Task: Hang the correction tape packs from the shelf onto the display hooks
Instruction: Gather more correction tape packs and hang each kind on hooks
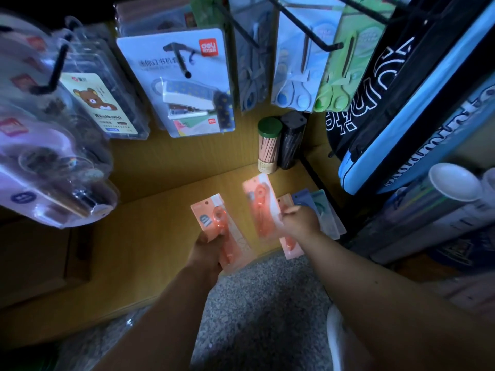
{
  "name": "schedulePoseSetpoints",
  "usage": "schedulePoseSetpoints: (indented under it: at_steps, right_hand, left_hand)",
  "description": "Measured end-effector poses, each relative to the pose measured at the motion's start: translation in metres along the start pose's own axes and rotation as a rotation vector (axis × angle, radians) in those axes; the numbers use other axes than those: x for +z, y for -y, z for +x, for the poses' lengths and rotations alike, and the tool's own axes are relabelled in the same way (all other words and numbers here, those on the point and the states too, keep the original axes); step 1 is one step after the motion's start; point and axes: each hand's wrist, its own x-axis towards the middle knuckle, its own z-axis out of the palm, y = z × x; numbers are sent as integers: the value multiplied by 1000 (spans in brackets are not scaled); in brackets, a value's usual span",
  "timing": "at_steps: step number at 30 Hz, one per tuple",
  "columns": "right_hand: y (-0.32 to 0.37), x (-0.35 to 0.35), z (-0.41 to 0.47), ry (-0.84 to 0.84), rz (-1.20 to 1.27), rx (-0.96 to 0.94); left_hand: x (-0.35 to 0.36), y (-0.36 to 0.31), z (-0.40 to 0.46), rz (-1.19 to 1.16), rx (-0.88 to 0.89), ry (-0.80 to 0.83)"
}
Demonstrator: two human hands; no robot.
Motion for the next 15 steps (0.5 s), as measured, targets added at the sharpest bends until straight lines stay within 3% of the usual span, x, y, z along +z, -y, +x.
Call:
schedulePoseSetpoints:
  at_steps: [4, 15]
  right_hand:
    - [22, 3, -9, 86, 262, -104]
    - [21, 14, -25, 370, 325, -94]
  left_hand:
    - [-1, -4, 1, -10, -2, -34]
    - [8, -8, 0, -195, -18, 87]
